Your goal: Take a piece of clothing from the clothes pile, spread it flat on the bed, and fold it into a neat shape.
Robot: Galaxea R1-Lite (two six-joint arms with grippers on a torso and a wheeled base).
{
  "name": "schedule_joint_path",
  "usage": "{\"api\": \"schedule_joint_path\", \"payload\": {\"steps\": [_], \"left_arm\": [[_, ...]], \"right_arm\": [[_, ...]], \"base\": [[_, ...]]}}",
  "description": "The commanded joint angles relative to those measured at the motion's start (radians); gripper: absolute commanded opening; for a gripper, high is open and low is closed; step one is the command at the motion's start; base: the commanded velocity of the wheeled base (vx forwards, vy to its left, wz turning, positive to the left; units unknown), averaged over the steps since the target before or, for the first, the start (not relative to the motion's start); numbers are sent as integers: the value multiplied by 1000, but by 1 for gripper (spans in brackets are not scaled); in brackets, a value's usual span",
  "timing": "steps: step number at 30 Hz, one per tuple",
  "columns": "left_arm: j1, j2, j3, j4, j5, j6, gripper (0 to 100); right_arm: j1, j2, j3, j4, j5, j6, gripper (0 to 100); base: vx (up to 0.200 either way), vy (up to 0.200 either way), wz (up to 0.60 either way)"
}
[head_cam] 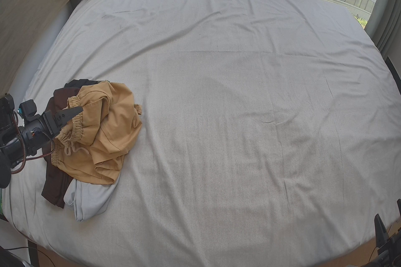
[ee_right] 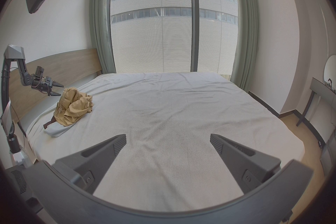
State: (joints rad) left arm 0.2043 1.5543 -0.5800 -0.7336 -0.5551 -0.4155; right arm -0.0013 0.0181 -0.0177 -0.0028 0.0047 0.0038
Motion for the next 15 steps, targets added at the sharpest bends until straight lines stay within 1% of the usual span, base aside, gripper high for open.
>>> {"api": "schedule_joint_path", "payload": {"steps": [1,3,5,7,15], "left_arm": [[-6,44,-4,-26,0,-11,100],[-6,61,-8,-59,0,-11,100],[-6,61,-8,-59,0,-11,100],[-6,99,-8,-139,0,-19,100],[-36,135,-4,-188,1,-58,100]], "right_arm": [[0,-18,18,0,0,1,100],[0,-18,18,0,0,1,100],[0,-18,18,0,0,1,100],[0,-18,18,0,0,1,100],[0,-18,18,0,0,1,100]], "base": [[0,0,0],[0,0,0],[0,0,0],[0,0,0],[0,0,0]]}}
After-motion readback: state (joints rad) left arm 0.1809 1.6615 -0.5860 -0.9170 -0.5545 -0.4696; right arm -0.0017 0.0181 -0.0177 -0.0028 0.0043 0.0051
